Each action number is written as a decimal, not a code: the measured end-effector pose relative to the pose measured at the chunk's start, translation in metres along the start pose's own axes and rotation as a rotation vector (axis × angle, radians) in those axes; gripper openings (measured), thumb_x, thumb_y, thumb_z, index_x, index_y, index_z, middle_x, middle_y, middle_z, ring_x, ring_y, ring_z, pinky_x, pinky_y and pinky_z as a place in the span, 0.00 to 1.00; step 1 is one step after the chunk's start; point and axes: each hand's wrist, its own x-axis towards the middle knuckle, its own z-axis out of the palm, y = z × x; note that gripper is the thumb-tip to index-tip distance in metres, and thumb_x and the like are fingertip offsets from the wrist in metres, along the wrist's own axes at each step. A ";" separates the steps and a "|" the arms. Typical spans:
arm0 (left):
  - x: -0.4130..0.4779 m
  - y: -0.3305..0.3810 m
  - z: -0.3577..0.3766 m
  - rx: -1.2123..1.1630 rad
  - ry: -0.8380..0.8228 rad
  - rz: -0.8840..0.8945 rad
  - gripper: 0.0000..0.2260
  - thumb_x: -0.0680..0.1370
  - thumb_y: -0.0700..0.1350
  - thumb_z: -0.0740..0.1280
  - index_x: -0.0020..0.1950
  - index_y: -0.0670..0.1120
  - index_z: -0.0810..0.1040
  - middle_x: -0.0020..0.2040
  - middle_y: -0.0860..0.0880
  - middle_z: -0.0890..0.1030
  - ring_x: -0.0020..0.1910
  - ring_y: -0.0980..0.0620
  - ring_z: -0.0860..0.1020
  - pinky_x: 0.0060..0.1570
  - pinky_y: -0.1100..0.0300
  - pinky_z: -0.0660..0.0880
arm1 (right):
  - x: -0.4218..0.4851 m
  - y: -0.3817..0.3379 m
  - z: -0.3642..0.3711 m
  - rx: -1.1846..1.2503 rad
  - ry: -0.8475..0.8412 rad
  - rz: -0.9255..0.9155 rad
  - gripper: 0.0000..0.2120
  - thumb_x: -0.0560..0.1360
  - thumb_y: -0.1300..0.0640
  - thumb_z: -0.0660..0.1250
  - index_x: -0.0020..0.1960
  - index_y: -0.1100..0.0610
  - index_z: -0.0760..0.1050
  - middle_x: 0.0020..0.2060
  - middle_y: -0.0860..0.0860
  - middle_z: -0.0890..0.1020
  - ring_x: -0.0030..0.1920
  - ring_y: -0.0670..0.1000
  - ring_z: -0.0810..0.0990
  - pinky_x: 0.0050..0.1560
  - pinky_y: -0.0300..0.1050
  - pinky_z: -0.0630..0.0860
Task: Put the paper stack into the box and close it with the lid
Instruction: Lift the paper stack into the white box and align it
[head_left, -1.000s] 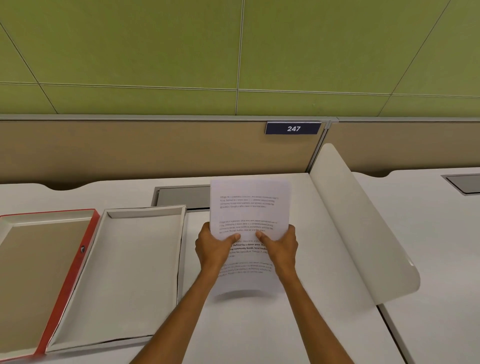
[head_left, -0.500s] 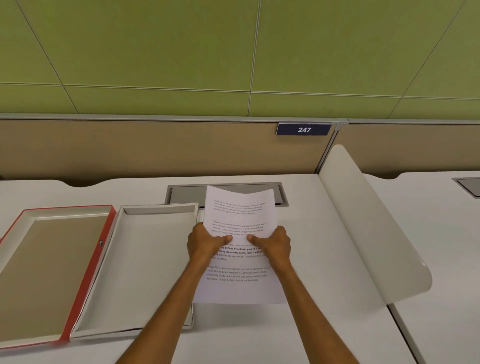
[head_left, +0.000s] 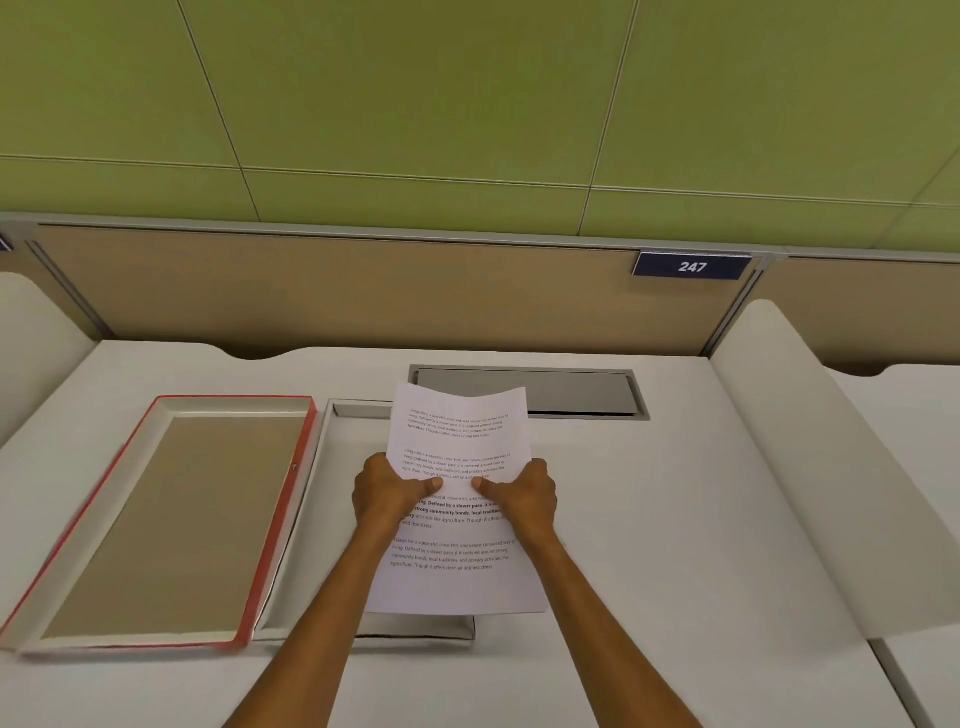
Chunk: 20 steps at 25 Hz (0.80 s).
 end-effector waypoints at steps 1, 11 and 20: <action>0.005 -0.007 -0.011 0.006 0.010 -0.011 0.17 0.66 0.49 0.80 0.47 0.48 0.76 0.54 0.42 0.85 0.35 0.52 0.78 0.28 0.64 0.70 | -0.003 -0.006 0.012 -0.005 -0.012 -0.006 0.31 0.66 0.49 0.79 0.58 0.59 0.67 0.57 0.56 0.80 0.54 0.56 0.83 0.49 0.48 0.81; 0.051 -0.057 -0.064 0.019 -0.026 -0.023 0.22 0.66 0.46 0.80 0.57 0.42 0.80 0.56 0.42 0.85 0.43 0.48 0.81 0.31 0.62 0.75 | -0.015 -0.031 0.102 -0.063 -0.027 -0.007 0.30 0.67 0.48 0.78 0.58 0.58 0.65 0.59 0.56 0.80 0.56 0.56 0.82 0.46 0.43 0.78; 0.077 -0.078 -0.052 0.010 -0.075 -0.040 0.19 0.71 0.43 0.76 0.59 0.42 0.76 0.58 0.43 0.83 0.41 0.51 0.78 0.29 0.63 0.71 | -0.005 -0.025 0.123 -0.114 -0.044 0.033 0.30 0.70 0.51 0.77 0.63 0.62 0.67 0.59 0.56 0.80 0.57 0.56 0.82 0.46 0.42 0.78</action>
